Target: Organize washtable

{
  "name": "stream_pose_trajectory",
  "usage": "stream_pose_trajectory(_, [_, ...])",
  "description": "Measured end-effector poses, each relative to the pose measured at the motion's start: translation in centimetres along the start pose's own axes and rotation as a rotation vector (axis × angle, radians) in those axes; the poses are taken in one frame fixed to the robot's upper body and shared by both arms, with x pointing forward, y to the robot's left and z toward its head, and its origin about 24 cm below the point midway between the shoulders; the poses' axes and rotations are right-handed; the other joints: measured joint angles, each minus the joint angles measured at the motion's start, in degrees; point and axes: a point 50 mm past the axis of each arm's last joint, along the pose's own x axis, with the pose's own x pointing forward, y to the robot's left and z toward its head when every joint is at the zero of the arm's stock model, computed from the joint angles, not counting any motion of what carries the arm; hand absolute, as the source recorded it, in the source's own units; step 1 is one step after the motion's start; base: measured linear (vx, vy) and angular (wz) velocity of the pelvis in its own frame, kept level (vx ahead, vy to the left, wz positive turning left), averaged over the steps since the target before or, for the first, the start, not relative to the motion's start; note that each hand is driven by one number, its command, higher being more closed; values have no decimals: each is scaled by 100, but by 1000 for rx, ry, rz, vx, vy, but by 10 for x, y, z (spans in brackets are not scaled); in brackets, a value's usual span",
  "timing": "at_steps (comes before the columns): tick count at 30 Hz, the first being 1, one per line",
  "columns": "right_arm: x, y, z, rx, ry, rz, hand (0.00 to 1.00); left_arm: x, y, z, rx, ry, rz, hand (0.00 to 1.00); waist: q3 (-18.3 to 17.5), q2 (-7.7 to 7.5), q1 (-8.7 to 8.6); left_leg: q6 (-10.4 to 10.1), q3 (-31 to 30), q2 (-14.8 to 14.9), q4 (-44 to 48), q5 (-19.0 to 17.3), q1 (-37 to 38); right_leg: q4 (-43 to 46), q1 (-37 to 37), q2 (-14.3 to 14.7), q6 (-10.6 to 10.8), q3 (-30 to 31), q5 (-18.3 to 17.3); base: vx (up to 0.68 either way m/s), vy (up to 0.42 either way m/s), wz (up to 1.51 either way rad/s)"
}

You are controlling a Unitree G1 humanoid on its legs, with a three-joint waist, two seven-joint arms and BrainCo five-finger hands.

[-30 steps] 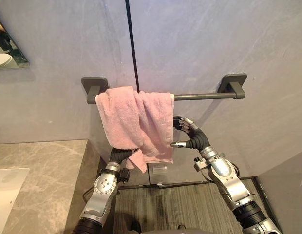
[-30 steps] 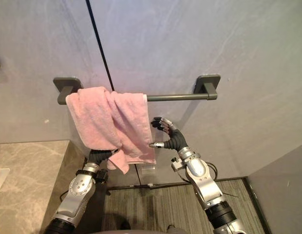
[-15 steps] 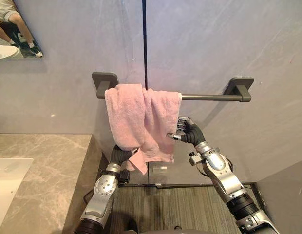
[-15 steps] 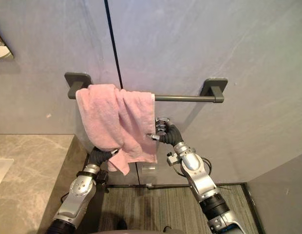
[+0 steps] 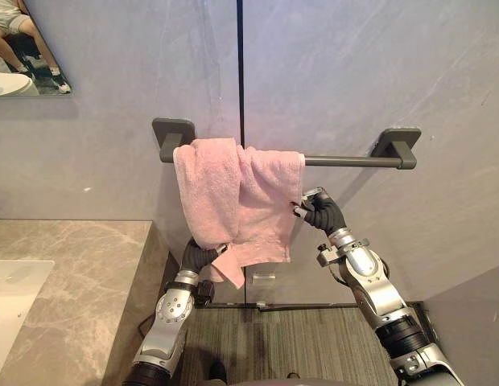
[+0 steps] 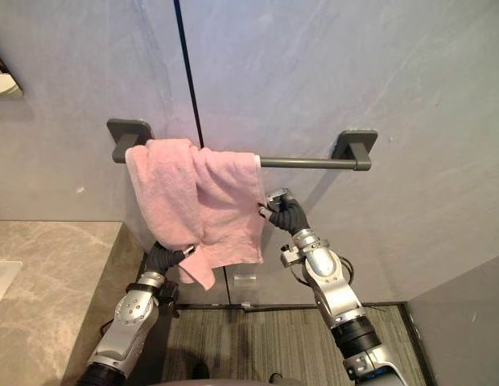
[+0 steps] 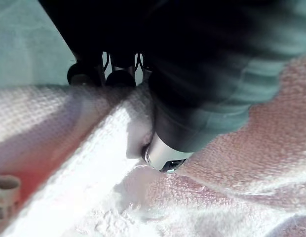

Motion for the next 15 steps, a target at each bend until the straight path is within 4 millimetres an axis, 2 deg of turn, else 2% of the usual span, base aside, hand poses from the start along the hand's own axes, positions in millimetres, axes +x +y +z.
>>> stream_pose_trajectory(7, [-15, -11, -8, 43, 19, -97, 100, 1, 2, 2, -18, -11, 26, 100, 0, 0, -8, -1, 9, 2, 12, -1, 28, -39, 40, 0, -15, 4, 13, 0, 0, 0])
stream_pose_trajectory(15, [-30, -23, -1, 78, -24, -216, 100, 2, 1, 22, -71, -112, 48, 100, 5, 7, -17, -9, 10, -9, -8, -9, 60, -68, 45, -6, -11, -14, 14, 0, 0, 0])
